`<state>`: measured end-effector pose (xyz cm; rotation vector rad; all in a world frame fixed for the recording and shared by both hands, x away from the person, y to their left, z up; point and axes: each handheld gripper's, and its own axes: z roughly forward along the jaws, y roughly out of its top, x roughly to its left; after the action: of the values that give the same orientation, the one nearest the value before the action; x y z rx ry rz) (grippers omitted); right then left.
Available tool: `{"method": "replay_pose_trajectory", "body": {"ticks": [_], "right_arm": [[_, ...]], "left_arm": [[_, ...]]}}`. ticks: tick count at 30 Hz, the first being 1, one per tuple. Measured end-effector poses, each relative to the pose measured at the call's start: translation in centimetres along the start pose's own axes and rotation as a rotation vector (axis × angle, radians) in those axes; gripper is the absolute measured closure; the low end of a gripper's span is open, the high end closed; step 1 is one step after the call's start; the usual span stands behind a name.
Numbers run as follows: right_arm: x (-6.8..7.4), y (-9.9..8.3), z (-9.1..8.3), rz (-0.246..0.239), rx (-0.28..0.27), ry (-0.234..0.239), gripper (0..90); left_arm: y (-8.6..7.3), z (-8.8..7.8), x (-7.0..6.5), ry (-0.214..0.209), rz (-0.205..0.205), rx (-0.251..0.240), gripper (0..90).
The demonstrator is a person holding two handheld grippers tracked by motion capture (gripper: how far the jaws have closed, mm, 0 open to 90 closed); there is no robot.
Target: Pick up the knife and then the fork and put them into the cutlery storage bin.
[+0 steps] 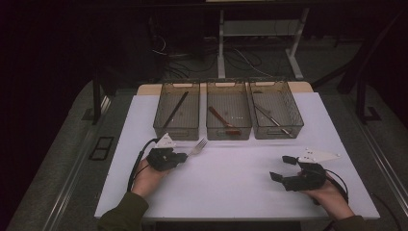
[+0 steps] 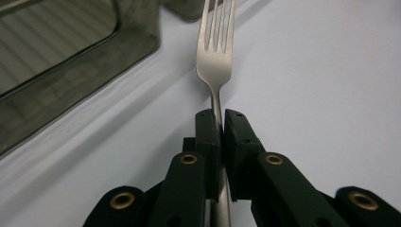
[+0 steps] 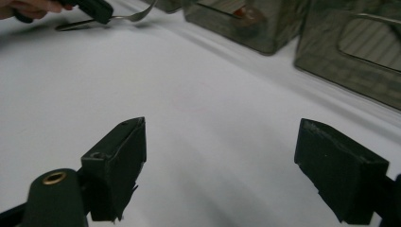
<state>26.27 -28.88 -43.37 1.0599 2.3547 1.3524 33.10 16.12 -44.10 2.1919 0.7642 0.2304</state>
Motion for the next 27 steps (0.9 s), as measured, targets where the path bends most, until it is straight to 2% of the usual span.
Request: {"method": "replay_pose_trajectory", "body": {"ticks": [5,8,12,18,22,27], "right_arm": [[0.5,0.6,0.2,0.004,0.027,0.037,15.3],[0.5,1.1,0.3,0.025,0.019,0.047,15.4],[0.8,2.3,0.7,0.012,0.014,0.051,16.3],[1.3,4.4,1.7,0.031,-0.026,0.090,28.6],[1.9,6.0,2.8,0.058,-0.068,0.154,37.0],[3.1,8.1,4.8,0.062,-0.102,0.218,44.3]], "left_arm": [[0.6,-0.4,-0.8,-0.021,0.022,-0.033,84.0],[1.1,-0.7,-1.4,-0.029,0.033,-0.059,84.0],[1.9,-1.3,-2.2,-0.045,0.034,-0.114,84.0],[3.3,-1.5,-3.8,-0.059,0.056,-0.172,84.1],[3.9,-1.1,-4.7,-0.077,0.067,-0.183,84.1],[4.5,-0.5,-5.9,-0.104,0.081,-0.192,84.1]]}}
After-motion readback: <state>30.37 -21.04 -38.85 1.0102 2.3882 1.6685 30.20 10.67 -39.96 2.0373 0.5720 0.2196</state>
